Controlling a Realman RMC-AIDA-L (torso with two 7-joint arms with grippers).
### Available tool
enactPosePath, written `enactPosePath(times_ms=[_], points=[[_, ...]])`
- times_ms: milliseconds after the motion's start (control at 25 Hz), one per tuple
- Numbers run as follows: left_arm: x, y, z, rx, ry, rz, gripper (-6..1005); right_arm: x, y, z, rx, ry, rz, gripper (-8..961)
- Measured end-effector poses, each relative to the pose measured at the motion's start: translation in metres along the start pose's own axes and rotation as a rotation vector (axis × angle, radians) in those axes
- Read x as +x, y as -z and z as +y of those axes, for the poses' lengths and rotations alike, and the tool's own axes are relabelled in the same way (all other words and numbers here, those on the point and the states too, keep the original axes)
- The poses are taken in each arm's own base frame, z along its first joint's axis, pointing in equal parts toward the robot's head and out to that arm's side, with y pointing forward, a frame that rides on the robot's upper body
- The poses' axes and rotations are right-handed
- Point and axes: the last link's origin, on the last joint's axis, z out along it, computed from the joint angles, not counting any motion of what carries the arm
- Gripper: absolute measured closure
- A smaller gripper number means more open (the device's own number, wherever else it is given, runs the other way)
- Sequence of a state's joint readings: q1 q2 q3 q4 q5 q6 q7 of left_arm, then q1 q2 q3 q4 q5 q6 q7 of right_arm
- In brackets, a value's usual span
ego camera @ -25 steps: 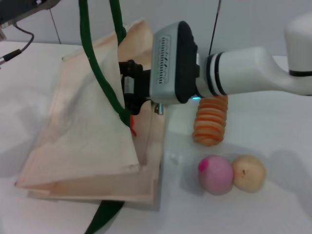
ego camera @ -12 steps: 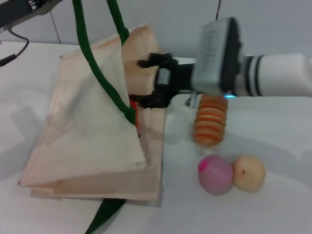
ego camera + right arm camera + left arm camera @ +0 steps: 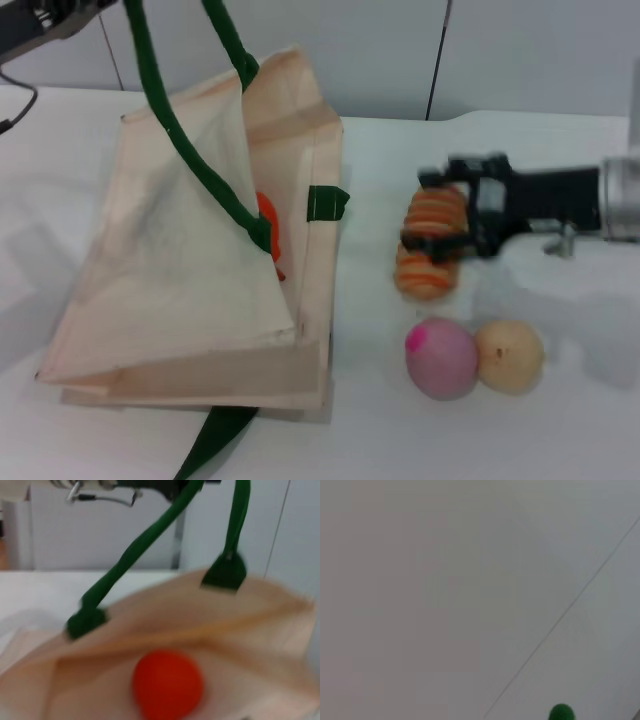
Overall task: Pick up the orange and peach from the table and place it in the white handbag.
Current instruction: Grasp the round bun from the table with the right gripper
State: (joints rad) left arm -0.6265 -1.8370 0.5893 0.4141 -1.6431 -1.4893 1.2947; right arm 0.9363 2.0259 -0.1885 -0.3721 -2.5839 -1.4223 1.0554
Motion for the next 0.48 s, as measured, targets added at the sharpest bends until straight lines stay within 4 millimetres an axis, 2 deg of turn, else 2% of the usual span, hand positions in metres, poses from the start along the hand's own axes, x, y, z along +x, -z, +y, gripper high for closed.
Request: enactPosePath(times_ms=[240,480], points=[[0.001,0.005,-0.003,0.019,0.000,0.004,886,0.031,0.007,0.017,-0.071,-0.091,0.148,81],[-0.002,0.008,-0.007,0.038,0.017,0.005,886,0.045,0.005,0.025,-0.106,-0.137,0.259,82]])
